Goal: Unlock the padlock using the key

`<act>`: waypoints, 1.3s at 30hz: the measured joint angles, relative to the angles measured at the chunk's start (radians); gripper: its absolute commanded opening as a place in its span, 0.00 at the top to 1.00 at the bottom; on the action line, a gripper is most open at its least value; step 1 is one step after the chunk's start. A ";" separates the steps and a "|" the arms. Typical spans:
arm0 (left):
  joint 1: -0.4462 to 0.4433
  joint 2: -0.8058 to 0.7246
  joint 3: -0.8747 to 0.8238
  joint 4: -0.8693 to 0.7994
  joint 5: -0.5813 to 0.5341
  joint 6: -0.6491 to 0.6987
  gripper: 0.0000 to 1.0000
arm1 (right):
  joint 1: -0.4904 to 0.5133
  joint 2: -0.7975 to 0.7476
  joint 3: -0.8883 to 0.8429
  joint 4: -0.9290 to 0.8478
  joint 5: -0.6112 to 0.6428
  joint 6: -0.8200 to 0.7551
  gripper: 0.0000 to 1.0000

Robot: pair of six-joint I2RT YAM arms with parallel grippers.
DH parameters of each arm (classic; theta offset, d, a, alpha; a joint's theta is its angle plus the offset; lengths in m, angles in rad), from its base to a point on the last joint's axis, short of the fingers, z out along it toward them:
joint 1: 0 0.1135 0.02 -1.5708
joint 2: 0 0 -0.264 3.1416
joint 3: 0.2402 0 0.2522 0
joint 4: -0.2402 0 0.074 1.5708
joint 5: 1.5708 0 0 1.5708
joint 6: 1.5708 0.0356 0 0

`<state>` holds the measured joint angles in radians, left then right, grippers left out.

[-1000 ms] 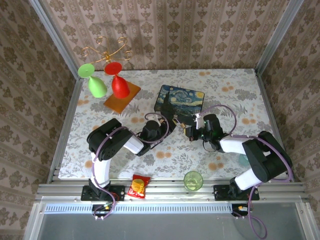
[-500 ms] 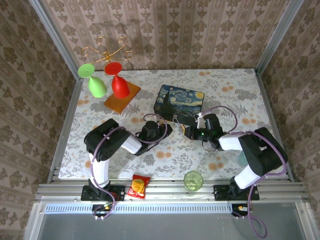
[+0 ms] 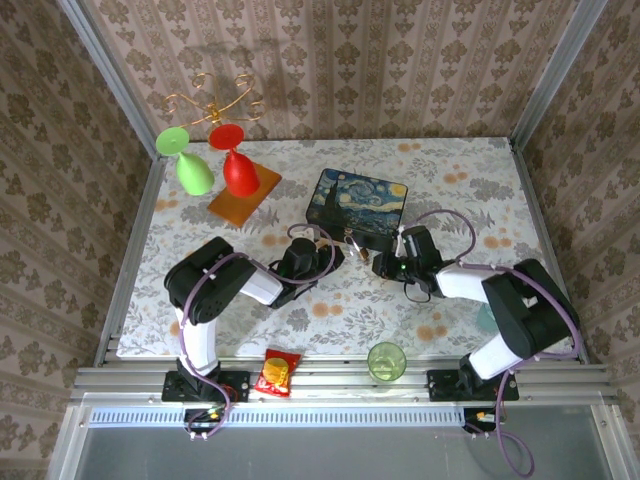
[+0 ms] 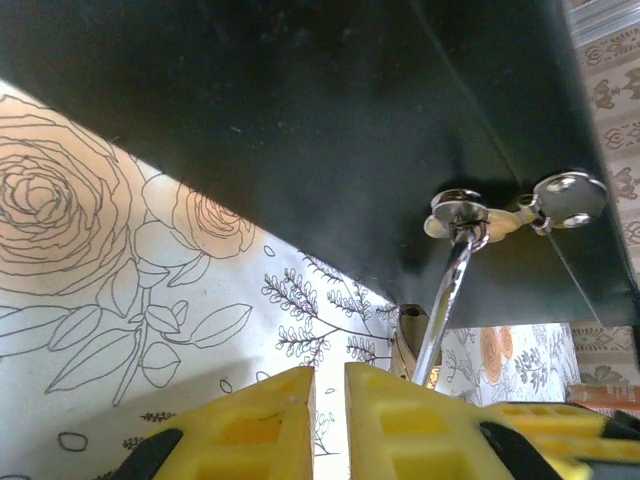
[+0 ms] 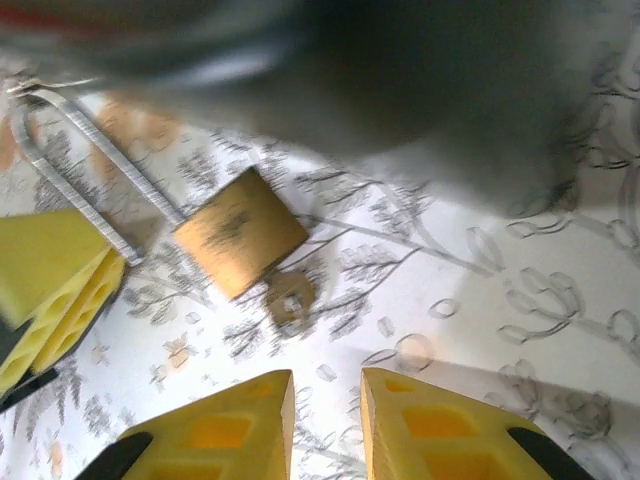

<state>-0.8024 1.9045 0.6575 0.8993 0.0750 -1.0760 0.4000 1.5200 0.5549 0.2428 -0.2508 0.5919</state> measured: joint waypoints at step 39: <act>0.047 -0.329 -0.024 -0.307 -0.053 0.226 0.81 | 0.216 0.258 0.354 -0.117 0.429 -0.352 0.91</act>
<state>-0.7555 1.5757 0.6331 0.5926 0.0219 -0.8501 0.6163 1.7779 0.9092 0.1261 0.1780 0.2401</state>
